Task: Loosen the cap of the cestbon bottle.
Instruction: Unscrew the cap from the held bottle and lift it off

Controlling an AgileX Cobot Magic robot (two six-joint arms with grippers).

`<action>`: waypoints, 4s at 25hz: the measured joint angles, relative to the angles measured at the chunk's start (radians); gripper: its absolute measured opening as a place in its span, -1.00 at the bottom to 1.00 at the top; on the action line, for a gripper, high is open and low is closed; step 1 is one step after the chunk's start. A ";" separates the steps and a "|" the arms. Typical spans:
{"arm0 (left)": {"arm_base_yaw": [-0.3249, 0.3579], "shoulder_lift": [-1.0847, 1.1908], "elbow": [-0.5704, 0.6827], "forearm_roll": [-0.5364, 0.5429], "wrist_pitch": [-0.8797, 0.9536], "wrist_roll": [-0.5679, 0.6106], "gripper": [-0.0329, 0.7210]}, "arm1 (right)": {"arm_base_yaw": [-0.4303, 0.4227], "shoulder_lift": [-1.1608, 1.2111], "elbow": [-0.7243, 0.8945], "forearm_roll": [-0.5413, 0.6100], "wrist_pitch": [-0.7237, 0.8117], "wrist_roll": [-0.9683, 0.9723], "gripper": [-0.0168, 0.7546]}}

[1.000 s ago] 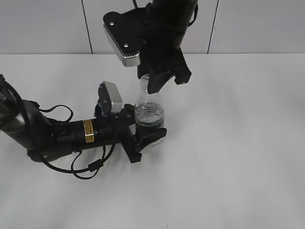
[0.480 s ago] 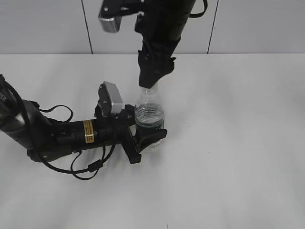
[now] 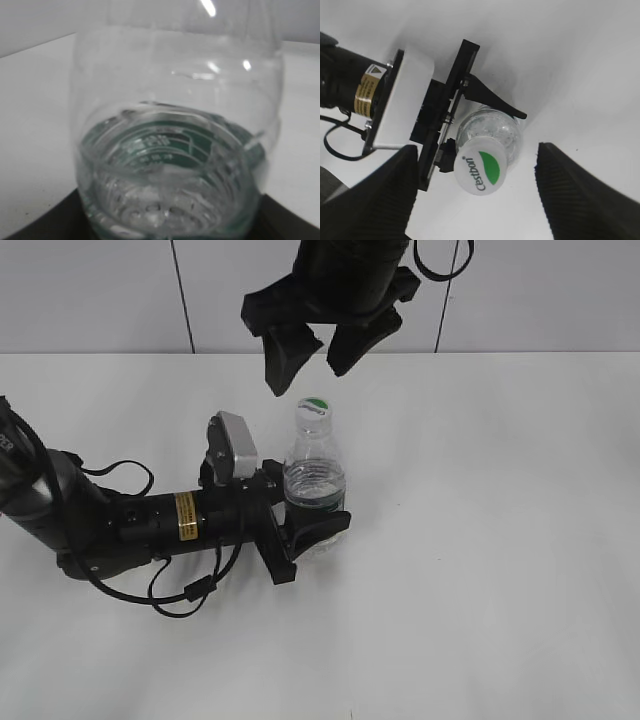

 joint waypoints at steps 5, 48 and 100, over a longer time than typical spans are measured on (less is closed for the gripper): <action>0.000 0.000 0.000 0.000 -0.001 0.000 0.17 | 0.000 0.000 0.000 -0.009 0.000 0.146 0.49; 0.000 0.000 -0.001 -0.001 -0.001 -0.001 0.17 | 0.000 0.015 0.076 0.000 0.000 0.231 0.33; 0.000 0.000 -0.001 0.001 -0.001 -0.001 0.17 | 0.002 0.036 0.061 0.006 0.000 0.189 0.32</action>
